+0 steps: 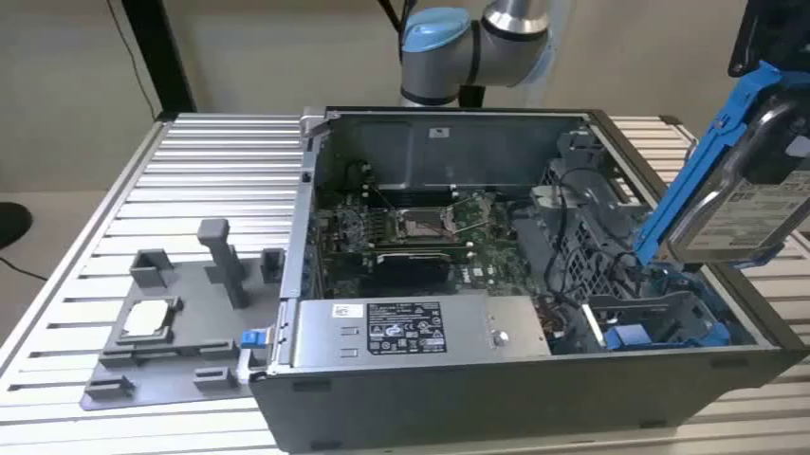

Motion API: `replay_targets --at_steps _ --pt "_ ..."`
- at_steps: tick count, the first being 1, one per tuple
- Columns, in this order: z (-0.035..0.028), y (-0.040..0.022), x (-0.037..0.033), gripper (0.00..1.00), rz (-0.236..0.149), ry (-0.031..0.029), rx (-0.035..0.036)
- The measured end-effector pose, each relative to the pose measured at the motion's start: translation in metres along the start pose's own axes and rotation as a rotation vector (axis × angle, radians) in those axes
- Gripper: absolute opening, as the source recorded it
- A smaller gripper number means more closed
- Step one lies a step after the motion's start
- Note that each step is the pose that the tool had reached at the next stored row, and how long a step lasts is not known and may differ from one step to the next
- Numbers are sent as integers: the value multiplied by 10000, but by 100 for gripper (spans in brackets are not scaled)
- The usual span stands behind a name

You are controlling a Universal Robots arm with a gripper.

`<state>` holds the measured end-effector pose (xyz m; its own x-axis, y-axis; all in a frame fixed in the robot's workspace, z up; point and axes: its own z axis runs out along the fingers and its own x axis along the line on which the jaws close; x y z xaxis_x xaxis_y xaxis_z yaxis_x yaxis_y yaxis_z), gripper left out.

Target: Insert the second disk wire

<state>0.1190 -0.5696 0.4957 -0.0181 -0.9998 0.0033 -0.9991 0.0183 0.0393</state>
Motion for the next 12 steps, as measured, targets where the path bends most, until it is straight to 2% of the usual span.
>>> replay_targets --at_steps 12 --pt "3 0 4 0 0 0 -1"
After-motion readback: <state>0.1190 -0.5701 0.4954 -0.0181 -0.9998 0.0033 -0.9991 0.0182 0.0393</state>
